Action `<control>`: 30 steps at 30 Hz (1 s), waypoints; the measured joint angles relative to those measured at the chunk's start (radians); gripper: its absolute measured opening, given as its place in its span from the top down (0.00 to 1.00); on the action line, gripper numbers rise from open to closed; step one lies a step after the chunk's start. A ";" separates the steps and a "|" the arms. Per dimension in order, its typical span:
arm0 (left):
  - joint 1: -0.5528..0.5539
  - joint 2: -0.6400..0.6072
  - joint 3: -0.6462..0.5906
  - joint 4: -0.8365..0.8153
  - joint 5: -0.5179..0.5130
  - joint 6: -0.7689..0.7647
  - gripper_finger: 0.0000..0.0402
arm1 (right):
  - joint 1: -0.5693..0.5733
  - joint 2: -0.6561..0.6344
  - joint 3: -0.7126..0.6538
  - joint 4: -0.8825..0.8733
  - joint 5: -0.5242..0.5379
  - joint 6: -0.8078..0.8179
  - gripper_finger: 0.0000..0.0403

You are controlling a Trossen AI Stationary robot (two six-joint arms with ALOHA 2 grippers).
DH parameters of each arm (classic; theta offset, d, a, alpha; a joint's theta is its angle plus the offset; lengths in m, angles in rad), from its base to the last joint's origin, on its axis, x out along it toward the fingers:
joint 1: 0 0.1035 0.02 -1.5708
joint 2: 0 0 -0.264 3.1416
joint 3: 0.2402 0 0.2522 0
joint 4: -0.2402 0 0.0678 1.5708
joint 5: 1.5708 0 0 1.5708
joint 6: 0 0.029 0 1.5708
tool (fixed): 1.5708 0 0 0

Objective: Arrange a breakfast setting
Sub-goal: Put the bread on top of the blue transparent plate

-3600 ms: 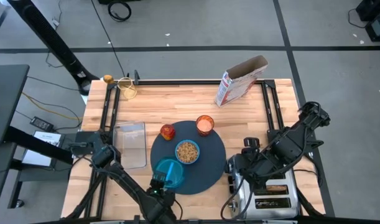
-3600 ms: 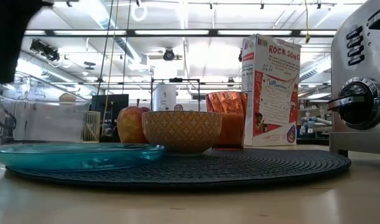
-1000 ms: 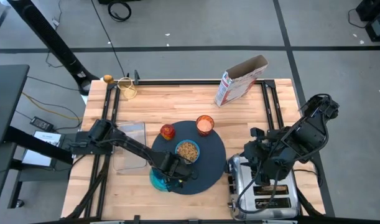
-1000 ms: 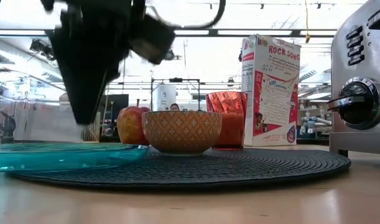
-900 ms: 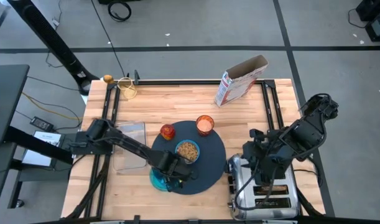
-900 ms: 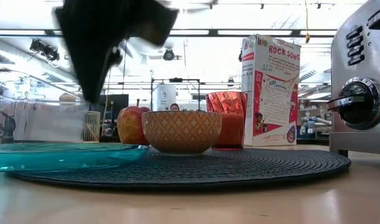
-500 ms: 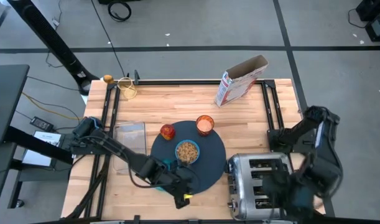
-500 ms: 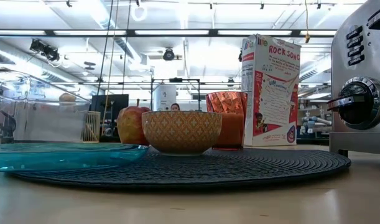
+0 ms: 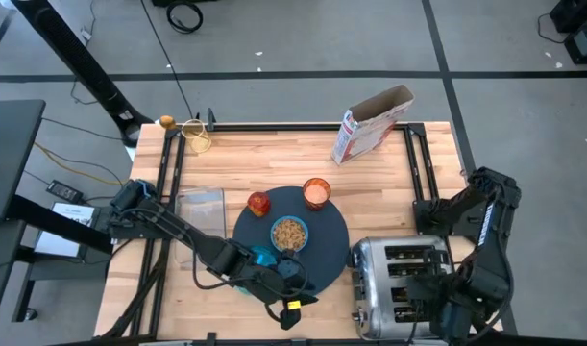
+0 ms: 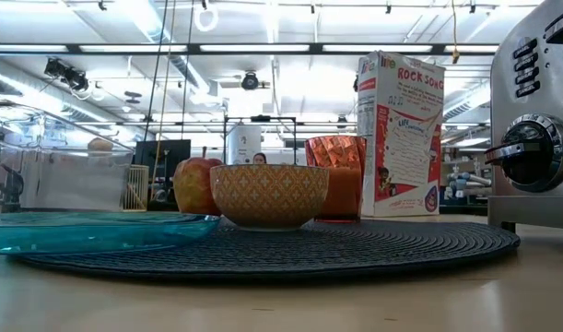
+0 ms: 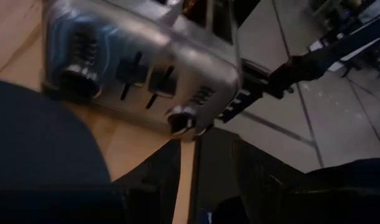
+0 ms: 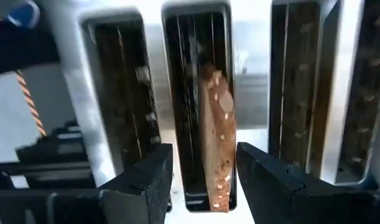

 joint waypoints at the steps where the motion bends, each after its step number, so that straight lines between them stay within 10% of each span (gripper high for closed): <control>1: -0.001 0.000 0.000 0.006 -0.001 0.002 0.63 | 0.000 0.000 -0.015 0.002 -0.012 0.001 0.55; 30: 0.003 -0.017 0.000 0.009 -0.003 -0.001 0.63 | 0.000 -0.001 -0.145 0.114 -0.024 -0.073 0.80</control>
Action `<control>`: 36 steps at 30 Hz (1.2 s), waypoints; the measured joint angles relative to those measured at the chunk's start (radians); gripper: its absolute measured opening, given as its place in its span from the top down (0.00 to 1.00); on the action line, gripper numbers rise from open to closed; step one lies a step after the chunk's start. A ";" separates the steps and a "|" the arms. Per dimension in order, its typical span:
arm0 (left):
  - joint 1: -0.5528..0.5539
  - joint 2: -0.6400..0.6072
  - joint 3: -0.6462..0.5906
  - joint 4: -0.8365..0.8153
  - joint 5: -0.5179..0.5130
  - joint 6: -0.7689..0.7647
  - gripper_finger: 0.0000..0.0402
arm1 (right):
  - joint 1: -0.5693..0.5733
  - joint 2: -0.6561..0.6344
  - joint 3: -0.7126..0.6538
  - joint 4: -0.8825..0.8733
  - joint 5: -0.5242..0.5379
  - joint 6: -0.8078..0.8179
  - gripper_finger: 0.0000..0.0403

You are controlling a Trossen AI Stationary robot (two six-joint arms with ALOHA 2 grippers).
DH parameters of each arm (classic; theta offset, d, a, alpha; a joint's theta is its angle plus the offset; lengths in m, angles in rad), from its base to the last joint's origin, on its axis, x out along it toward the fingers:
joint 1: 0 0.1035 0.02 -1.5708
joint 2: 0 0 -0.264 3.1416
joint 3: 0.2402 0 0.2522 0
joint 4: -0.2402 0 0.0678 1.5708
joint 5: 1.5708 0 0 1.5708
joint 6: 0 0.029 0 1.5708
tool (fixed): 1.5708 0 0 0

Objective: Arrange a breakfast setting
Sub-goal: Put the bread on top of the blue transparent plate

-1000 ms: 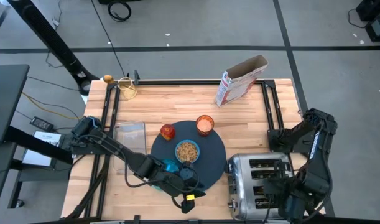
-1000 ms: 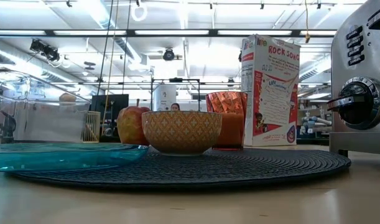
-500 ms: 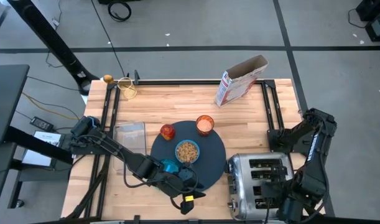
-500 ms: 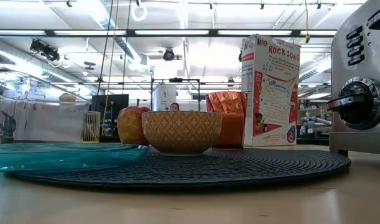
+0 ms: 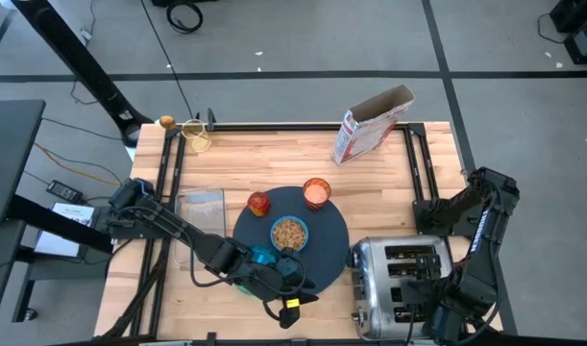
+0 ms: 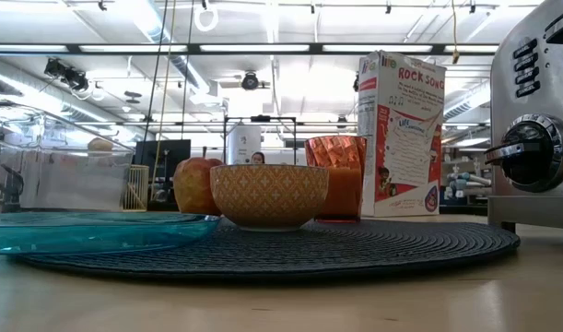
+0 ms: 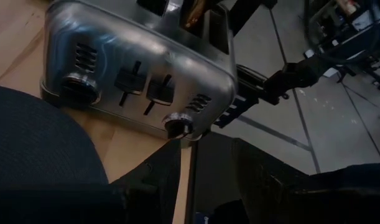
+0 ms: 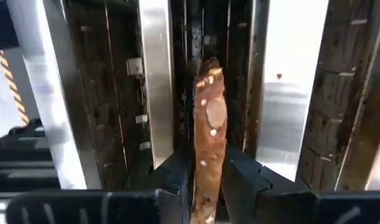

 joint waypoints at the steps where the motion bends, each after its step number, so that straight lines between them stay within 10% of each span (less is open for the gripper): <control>1: -0.004 -0.009 0.000 -0.003 0.000 0.000 0.63 | 0.000 0.000 0.000 -0.001 -0.004 -0.003 0.80; 14: -0.019 -0.102 0.000 -0.022 -0.001 0.078 0.63 | -0.001 0.000 0.022 -0.018 -0.041 0.006 0.97; 24: -0.026 -0.135 0.000 -0.117 0.001 0.096 0.63 | -0.062 -0.004 0.316 -0.112 -0.015 -0.002 0.97; 36: -0.040 -0.240 0.000 -0.165 0.000 0.141 0.63 | -0.216 -0.006 0.582 -0.081 0.271 -0.182 0.97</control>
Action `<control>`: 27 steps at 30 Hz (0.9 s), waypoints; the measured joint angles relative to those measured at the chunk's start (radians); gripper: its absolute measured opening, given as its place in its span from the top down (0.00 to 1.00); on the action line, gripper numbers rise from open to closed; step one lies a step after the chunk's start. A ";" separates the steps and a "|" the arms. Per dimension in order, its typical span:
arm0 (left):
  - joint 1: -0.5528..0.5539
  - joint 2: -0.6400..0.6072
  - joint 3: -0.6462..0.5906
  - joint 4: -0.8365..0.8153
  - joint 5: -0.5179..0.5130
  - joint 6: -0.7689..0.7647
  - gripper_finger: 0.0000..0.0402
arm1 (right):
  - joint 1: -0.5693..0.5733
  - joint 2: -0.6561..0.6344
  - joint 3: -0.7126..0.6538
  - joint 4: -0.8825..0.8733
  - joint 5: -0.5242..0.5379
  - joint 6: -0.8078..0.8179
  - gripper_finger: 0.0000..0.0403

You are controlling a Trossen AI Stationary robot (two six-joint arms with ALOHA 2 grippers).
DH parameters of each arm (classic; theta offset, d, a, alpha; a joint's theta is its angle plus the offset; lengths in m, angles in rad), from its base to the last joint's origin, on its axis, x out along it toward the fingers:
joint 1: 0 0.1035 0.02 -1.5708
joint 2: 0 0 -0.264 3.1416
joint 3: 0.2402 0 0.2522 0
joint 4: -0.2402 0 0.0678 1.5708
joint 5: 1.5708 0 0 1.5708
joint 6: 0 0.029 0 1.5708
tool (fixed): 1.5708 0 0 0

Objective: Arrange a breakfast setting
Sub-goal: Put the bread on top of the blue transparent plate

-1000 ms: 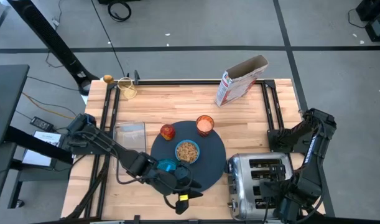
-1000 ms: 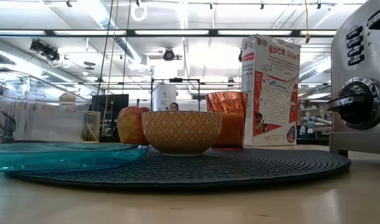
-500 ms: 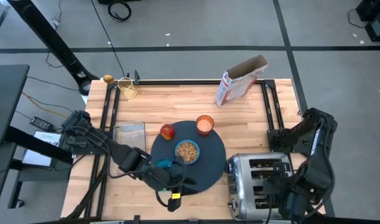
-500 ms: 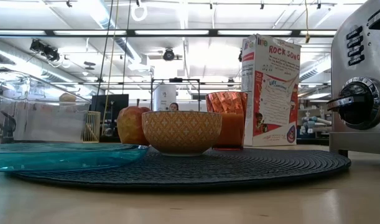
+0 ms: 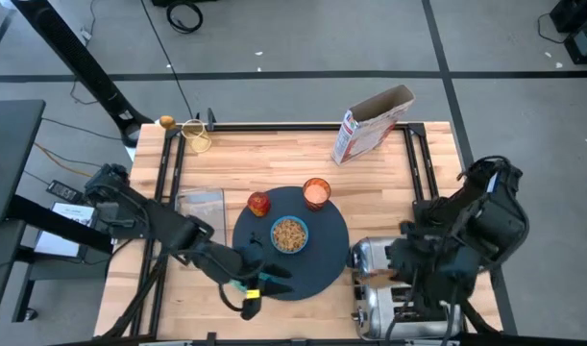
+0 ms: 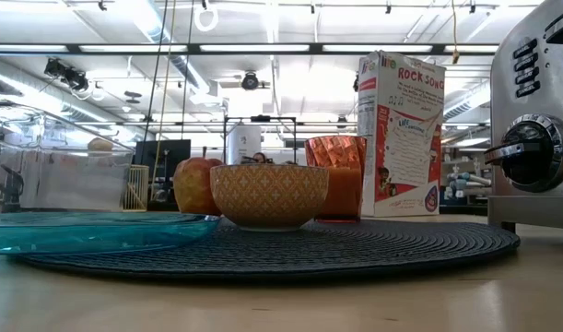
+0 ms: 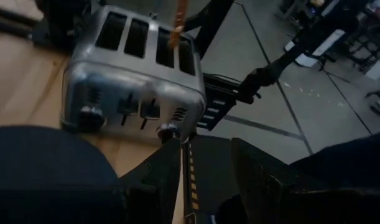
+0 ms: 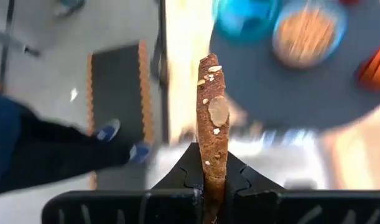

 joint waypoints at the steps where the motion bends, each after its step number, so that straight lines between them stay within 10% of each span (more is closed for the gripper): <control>1: -0.002 -0.014 0.000 -0.008 0.001 0.018 0.63 | -0.012 0.000 0.002 0.021 0.031 -0.047 0.97; 12: -0.002 -0.203 0.000 -0.166 -0.096 0.098 0.63 | -0.104 0.040 -0.075 0.358 0.278 -0.665 0.97; 27: -0.028 -0.245 0.000 -0.455 -0.245 -0.021 0.63 | -0.164 0.378 -0.173 0.816 0.306 -1.454 0.97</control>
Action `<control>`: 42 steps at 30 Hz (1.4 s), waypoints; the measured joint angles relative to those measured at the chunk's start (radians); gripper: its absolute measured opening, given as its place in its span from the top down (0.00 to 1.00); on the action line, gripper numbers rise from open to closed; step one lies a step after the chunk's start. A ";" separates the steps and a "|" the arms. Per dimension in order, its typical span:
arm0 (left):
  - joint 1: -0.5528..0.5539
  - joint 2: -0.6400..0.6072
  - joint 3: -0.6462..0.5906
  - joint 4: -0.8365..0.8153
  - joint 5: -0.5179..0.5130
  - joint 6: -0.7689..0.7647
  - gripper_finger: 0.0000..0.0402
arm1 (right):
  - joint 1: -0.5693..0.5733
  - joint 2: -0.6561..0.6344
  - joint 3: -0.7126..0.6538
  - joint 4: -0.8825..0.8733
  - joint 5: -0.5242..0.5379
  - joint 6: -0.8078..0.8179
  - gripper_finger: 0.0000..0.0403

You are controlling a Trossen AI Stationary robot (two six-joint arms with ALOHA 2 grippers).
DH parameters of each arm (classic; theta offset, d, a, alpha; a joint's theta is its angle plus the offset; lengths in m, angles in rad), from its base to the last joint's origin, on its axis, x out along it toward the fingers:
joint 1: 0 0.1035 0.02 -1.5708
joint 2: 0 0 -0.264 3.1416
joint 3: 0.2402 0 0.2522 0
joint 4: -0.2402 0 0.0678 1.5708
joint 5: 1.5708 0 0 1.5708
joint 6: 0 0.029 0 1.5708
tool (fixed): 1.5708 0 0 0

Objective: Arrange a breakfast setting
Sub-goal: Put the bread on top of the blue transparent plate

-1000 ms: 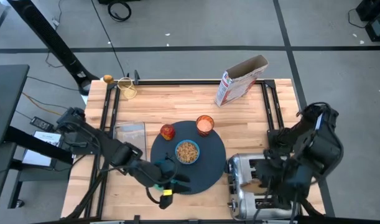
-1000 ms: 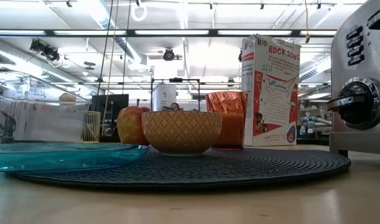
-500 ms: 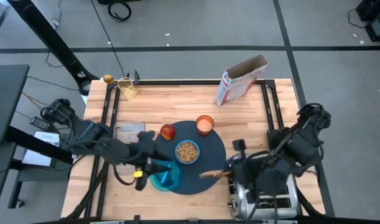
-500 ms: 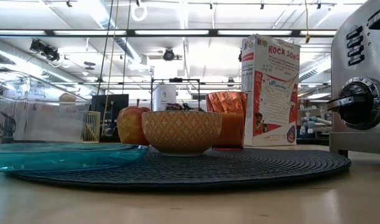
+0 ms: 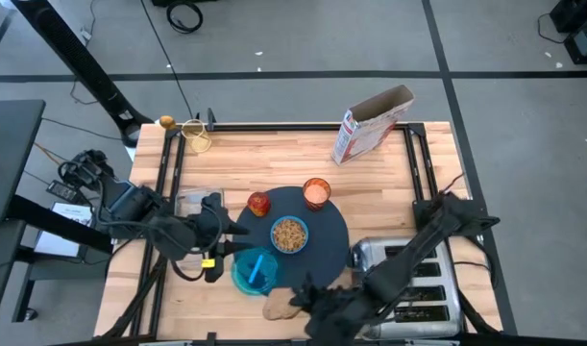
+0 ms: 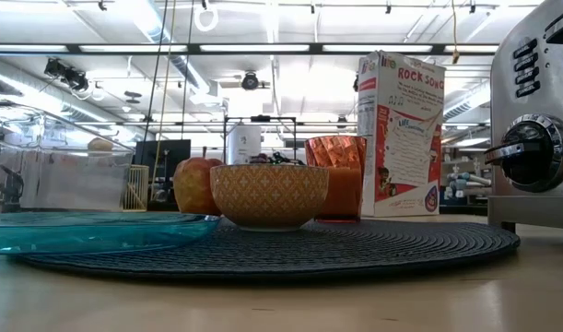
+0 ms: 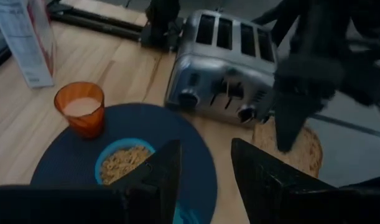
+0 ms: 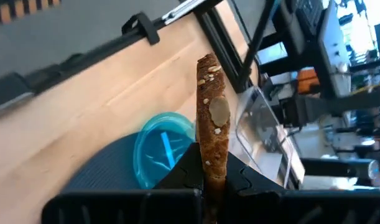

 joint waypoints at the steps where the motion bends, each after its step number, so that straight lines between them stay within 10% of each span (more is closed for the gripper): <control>1: -0.005 0.000 0.000 -0.011 -0.001 -0.010 0.63 | -0.006 0.025 0.000 0.021 0.001 -0.023 0.97; 18: -0.025 0.005 0.000 -0.016 -0.007 -0.015 0.63 | -0.112 0.380 0.000 0.232 0.211 -0.182 0.97; 42: -0.024 0.005 0.000 -0.009 -0.030 -0.063 0.63 | -0.229 0.390 0.001 0.246 0.032 -0.198 0.95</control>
